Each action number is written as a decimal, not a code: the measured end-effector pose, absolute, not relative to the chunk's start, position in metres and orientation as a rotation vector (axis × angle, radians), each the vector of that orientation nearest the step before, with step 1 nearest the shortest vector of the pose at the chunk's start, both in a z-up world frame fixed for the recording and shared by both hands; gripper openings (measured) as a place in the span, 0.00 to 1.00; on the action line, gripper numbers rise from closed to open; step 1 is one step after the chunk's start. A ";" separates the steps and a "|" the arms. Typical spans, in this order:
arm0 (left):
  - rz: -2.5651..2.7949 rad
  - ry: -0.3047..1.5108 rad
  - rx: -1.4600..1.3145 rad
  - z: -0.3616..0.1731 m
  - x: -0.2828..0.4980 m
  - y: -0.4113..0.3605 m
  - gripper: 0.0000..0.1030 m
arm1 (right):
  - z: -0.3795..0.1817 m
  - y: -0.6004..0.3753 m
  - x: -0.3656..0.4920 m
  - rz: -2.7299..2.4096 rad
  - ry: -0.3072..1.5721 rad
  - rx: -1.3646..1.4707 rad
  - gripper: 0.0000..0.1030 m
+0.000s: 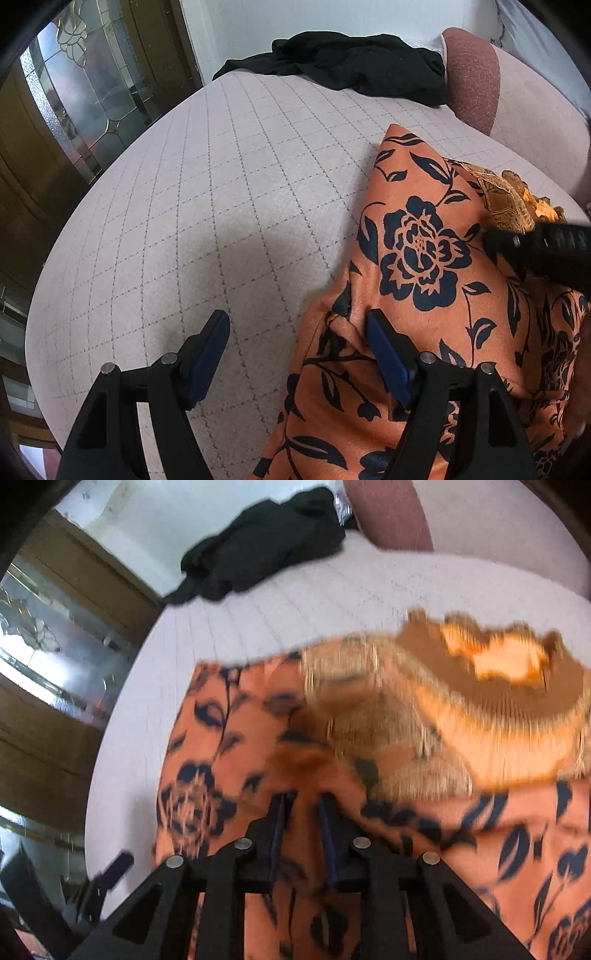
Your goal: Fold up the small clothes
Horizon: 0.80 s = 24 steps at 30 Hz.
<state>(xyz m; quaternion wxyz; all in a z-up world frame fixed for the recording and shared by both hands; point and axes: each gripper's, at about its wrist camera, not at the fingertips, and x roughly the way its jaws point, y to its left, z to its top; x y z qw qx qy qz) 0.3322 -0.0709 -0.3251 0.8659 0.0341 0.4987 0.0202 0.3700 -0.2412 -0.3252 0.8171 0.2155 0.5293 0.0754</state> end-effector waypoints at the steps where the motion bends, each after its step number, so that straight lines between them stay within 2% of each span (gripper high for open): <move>1: 0.041 1.046 0.070 -0.325 0.332 -0.071 0.75 | -0.325 -0.244 0.376 0.149 1.128 0.470 0.22; 8: 0.033 1.047 0.057 -0.321 0.333 -0.066 0.75 | -0.308 -0.269 0.369 0.114 1.040 0.541 0.22; 13: 0.039 0.977 0.120 -0.309 0.323 -0.075 0.75 | -0.295 -0.306 0.313 0.092 1.017 0.541 0.22; 17: -0.005 0.980 0.141 -0.309 0.320 -0.084 0.75 | -0.296 -0.334 0.272 0.030 1.014 0.536 0.22; 21: 0.020 1.014 0.164 -0.318 0.321 -0.086 0.76 | -0.319 -0.357 0.245 -0.079 1.102 0.508 0.22; 24: 0.016 1.002 0.146 -0.314 0.320 -0.084 0.76 | -0.320 -0.369 0.226 -0.066 1.055 0.550 0.22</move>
